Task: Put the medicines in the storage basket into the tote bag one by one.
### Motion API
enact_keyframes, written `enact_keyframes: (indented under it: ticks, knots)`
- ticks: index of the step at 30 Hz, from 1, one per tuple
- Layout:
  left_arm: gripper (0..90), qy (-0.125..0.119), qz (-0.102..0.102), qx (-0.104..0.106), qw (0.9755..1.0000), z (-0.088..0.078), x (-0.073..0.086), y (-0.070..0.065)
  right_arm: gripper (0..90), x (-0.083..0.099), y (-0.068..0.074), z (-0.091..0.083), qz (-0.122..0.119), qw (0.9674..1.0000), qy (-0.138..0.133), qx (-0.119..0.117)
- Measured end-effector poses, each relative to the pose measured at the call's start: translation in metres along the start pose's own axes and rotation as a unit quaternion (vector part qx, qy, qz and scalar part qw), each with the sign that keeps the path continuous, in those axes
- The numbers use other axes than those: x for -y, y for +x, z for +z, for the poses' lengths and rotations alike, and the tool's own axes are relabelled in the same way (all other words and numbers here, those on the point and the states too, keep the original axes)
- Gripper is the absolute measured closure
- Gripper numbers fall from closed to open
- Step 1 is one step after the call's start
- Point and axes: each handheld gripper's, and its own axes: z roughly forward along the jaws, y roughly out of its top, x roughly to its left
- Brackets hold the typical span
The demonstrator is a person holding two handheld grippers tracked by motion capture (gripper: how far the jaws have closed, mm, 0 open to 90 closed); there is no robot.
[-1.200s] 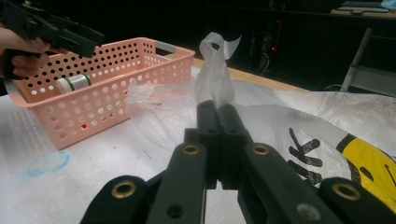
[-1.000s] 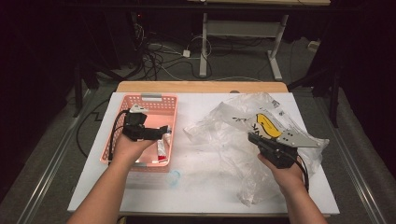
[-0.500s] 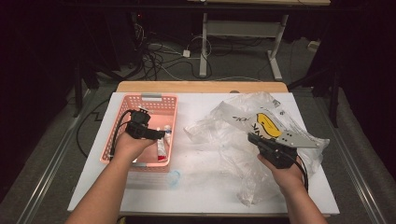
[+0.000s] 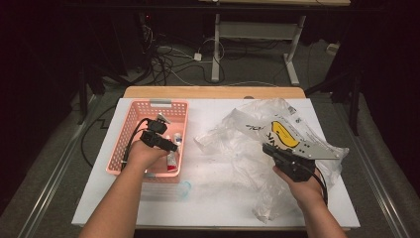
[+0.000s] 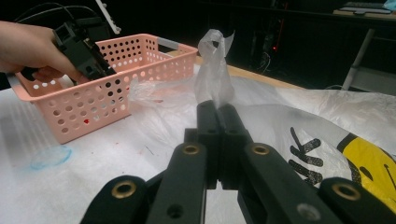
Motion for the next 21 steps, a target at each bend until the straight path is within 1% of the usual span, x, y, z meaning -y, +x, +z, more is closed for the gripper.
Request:
enact_keyframes:
  ticks: [1,4,5,7,11,13,15,17,19,21]
  knots:
    - [32.6,0.002,-0.008,0.007,0.9999,0.001,-0.001,0.002,90.0,0.0,0.0,0.0,-0.002,1.0,0.0,-0.001]
    - [33.6,0.004,-0.017,0.011,0.9998,0.002,-0.002,0.003,90.0,0.0,-0.001,0.001,-0.002,1.0,0.001,-0.004]
    - [33.7,0.009,-0.016,0.01,0.9998,0.003,-0.002,0.002,90.0,0.0,-0.001,0.0,0.0,1.0,0.001,-0.004]
    - [35.2,0.014,-0.012,0.005,0.9998,0.005,-0.003,0.001,90.0,0.001,-0.002,0.0,-0.001,1.0,0.001,-0.005]
    - [37.8,0.022,-0.016,-0.001,0.9996,0.007,-0.003,0.002,90.0,0.001,-0.002,-0.001,0.0,1.0,0.001,-0.003]
    - [39.8,0.027,-0.014,-0.007,0.9995,0.009,-0.003,0.001,90.0,0.001,-0.002,-0.001,-0.001,1.0,0.001,-0.002]
    - [41.0,0.032,-0.019,-0.008,0.9993,0.011,-0.004,0.001,90.0,0.001,-0.002,0.0,-0.002,1.0,0.002,-0.003]
    - [41.7,0.034,-0.02,-0.014,0.9991,0.012,-0.004,0.001,90.0,0.002,-0.001,0.001,0.0,1.0,0.003,-0.001]
    - [42.5,0.038,-0.021,-0.02,0.9989,0.012,-0.005,0.0,90.0,0.002,-0.001,0.001,-0.003,1.0,0.005,-0.001]
    - [44.5,0.045,-0.014,-0.032,0.9984,0.013,-0.006,-0.002,90.0,0.002,-0.001,0.0,-0.002,1.0,0.005,-0.001]
